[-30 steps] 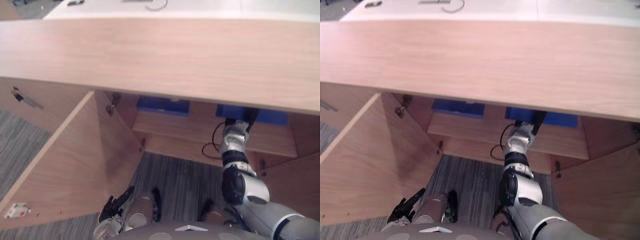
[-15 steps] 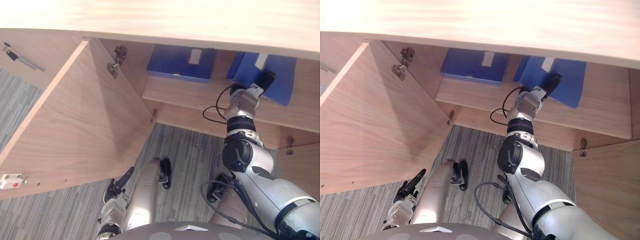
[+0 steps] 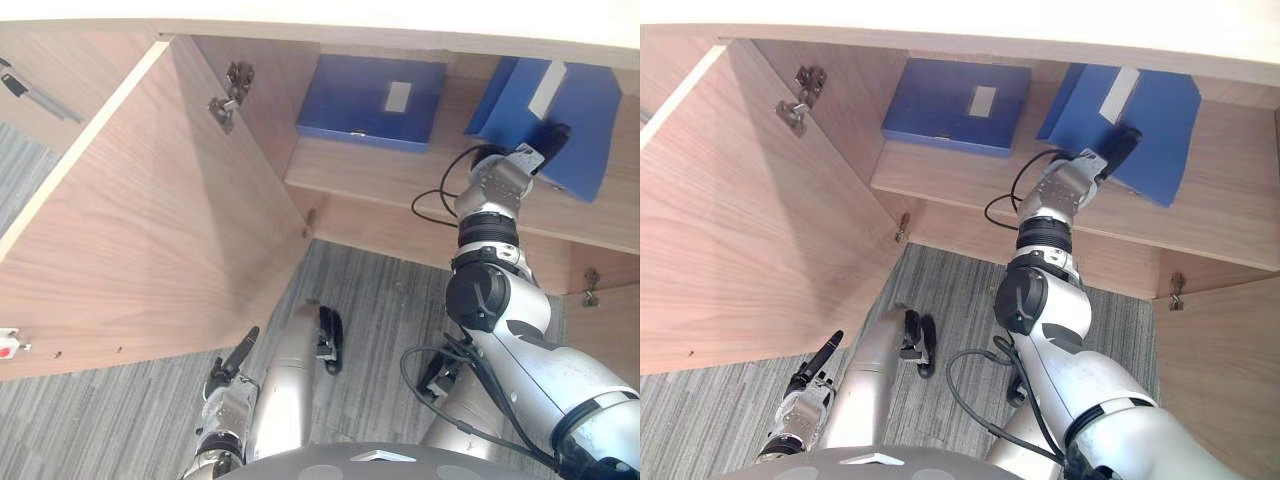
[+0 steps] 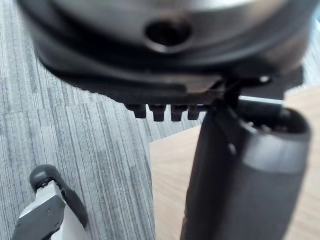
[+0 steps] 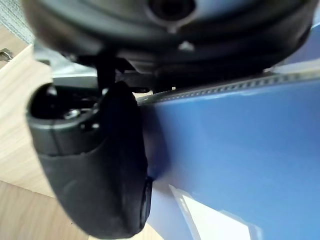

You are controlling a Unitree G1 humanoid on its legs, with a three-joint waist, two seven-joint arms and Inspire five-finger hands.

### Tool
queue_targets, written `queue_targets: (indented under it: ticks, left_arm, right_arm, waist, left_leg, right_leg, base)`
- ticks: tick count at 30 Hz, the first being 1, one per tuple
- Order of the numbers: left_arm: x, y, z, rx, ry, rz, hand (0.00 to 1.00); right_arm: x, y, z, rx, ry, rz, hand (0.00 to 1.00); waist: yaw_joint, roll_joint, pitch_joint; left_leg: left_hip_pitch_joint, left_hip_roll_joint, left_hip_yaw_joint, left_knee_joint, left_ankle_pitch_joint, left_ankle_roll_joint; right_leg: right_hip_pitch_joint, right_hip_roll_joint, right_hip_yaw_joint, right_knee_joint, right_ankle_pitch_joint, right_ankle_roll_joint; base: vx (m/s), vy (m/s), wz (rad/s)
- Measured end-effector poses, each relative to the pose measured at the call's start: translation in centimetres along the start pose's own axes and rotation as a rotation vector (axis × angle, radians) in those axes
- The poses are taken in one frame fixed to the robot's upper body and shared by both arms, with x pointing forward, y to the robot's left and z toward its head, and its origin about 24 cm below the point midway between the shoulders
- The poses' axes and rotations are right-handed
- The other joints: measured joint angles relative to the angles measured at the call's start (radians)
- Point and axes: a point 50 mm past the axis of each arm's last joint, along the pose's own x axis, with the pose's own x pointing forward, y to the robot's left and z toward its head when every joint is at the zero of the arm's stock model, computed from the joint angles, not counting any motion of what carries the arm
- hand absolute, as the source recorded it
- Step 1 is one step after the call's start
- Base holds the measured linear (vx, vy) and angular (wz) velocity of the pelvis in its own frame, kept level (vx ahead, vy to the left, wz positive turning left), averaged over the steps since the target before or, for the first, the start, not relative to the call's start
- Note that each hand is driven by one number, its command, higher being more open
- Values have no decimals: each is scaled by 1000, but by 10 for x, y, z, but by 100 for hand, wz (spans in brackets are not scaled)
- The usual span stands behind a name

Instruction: Walk over to the cabinet, pick up the folder, carry it to the office cabinet, place the folder inside the office cabinet, then close the office cabinet door

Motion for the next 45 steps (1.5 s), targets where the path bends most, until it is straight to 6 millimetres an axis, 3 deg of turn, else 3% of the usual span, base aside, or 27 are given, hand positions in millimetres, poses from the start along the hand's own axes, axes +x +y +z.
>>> queue_targets:
  ticks: [7, 15, 23, 24, 31, 45]
  left_arm:
    - [0, 5, 0, -15, 1, 17, 100]
    - [0, 13, 1, -13, -6, 33, 100]
    - [1, 16, 5, -33, -21, 41, 100]
    - [1, 16, 6, -38, -22, 45, 100]
    - [1, 22, 10, -76, -38, 68, 100]
    - [2, 16, 17, -86, -60, 44, 100]
  right_arm:
    - [6, 18, 17, -32, -37, -1, 0]
    - [9, 45, 28, -286, -67, 86, 0]
    - [0, 64, 9, -436, -51, 193, 0]
    - [-1, 65, 8, -434, -48, 199, 100]
    - [-3, 71, 5, -358, -25, 234, 100]
    - [-5, 81, 16, -206, -51, 276, 100]
  waist:
    - [4, 4, 2]
    - [18, 19, 14]
    - [1, 13, 59]
    - [1, 13, 60]
    - [1, 11, 68]
    - [-1, 11, 69]
  left_leg:
    - [-13, -9, -1, 4, 3, -5]
    - [-52, -2, 13, 12, 6, -10]
    - [-92, 18, 28, 39, 3, -3]
    - [-96, 21, 28, 41, 3, -3]
    - [-101, 30, 31, 56, -3, 3]
    - [-96, 43, 27, 42, -6, -2]
  right_leg:
    - [-1, -24, -9, 13, -5, 5]
    - [-34, -33, -7, 11, 2, 16]
    - [-90, -30, 11, 35, 3, 18]
    - [-94, -30, 10, 36, 3, 18]
    - [-107, -29, 17, 53, -2, 8]
    - [-102, -12, 7, 46, -8, -3]
  base:
    - [-31, 28, 12]
    - [-19, 41, 3]
    - [-12, 27, -5]
    - [-19, 41, -10]
    - [-8, 18, -2]
    - [-2, 24, -2]
